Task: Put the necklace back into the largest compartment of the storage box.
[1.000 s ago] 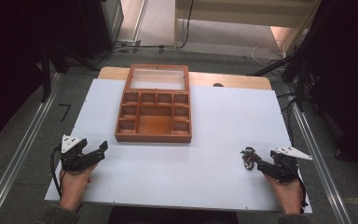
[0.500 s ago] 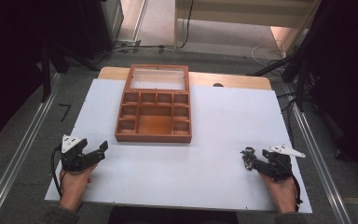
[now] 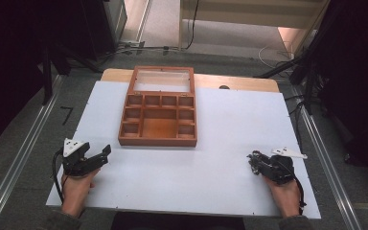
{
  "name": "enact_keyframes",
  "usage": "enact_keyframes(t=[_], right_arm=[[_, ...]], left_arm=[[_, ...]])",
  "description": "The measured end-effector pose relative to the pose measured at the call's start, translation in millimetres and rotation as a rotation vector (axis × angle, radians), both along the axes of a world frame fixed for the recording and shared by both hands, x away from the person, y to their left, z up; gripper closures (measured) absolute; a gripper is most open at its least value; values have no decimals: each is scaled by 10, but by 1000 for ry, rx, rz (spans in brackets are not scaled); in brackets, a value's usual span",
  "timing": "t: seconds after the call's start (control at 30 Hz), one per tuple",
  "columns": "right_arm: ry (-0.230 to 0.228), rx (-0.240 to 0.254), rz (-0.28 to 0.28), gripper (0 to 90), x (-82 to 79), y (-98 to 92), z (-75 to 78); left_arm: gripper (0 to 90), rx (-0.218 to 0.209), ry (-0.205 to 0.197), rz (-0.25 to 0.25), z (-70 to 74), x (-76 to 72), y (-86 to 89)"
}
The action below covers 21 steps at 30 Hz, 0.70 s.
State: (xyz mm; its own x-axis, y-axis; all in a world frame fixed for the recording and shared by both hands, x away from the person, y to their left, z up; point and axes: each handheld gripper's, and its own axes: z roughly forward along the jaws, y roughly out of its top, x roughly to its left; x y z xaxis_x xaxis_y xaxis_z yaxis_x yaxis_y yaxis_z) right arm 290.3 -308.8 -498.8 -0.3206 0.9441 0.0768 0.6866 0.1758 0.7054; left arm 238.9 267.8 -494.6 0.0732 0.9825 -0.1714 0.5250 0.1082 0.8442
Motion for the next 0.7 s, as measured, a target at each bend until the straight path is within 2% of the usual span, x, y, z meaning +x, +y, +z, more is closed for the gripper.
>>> enact_keyframes(t=[0.1, 0.2, 0.4, 0.7], right_arm=[[-3, -10, 9, 725, -4, 12, 0], [5, -3, 8, 771, -9, 9, 15], [2, 5, 8, 782, -22, 1, 54], [-44, 20, 26, 783, -95, 25, 206]], left_arm=[[195, -1, -1, 2, 1, -1, 1], [195, -3, -1, 3, 2, -2, 3], [195, -4, -3, 3, 3, -3, 6], [195, -5, -3, 4, 4, -4, 8]])
